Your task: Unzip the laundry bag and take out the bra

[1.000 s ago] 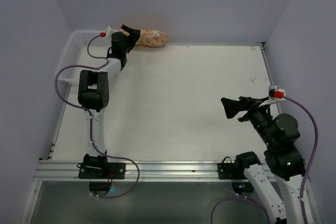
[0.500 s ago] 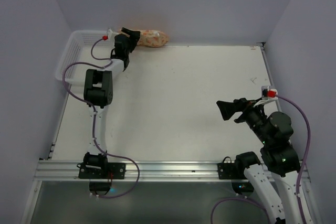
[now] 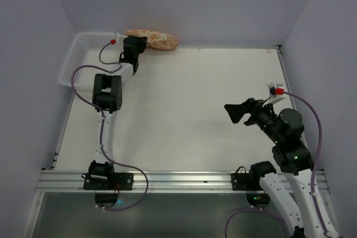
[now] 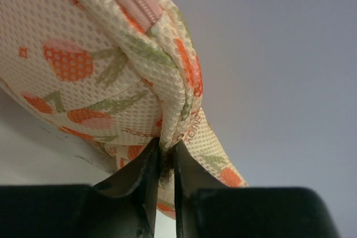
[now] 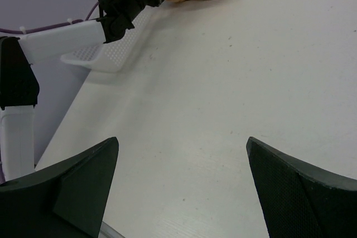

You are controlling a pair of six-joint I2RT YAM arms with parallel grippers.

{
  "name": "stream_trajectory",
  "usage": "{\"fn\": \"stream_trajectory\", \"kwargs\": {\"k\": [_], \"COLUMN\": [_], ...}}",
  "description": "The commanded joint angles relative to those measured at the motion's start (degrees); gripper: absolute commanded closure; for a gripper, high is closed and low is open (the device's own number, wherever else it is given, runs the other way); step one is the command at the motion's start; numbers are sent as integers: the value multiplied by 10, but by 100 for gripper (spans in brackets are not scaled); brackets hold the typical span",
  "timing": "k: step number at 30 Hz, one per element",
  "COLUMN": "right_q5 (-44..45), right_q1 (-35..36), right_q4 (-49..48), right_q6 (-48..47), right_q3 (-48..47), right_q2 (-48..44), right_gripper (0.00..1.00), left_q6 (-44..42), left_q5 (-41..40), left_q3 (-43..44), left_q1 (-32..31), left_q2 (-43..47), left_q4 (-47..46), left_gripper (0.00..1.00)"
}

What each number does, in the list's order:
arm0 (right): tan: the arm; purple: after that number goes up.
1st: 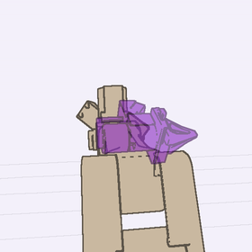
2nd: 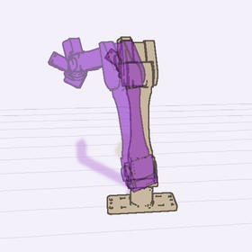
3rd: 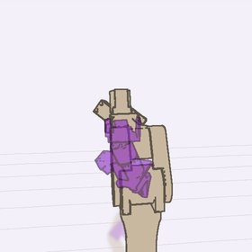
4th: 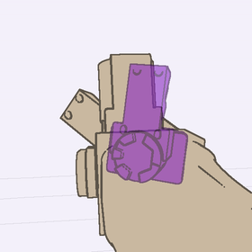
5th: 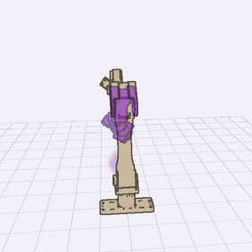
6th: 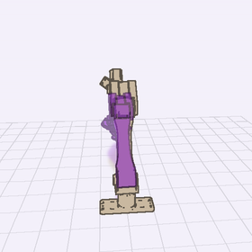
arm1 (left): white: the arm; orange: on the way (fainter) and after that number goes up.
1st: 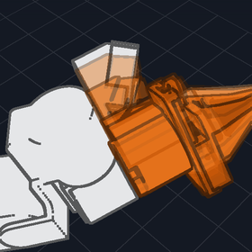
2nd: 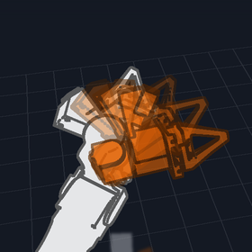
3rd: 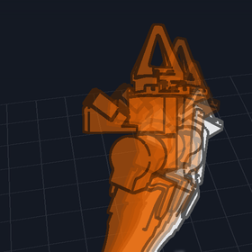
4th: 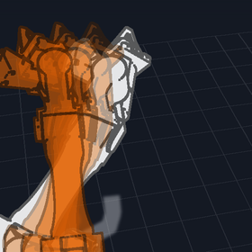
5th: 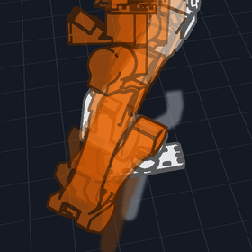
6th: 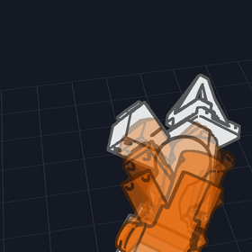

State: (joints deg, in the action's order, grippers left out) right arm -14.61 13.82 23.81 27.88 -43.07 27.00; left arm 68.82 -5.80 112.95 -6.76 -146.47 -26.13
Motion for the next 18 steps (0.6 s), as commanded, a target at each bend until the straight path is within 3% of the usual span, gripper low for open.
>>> {"fn": "stream_trajectory", "kwargs": {"k": [1,3,10,18], "right_q5": [-16,-17,-20,2], "right_q1": [1,1,1,2], "right_q4": [-25,-21,14,45], "right_q6": [-7,-11,-30,-29], "right_q3": [-11,-16,-49,-59], "right_q2": [7,8,9,-23], "right_gripper": [1,1,1,1], "left_q6": [24,35,64,53], "left_q5": [3,21,135,271], "left_q3": [7,-10,-92,-194], "left_q1": [7,7,-4,-53], "left_q2": [0,12,102,220], "left_q4": [-39,-49,-126,-134], "left_gripper": [93,100,100,100]}}
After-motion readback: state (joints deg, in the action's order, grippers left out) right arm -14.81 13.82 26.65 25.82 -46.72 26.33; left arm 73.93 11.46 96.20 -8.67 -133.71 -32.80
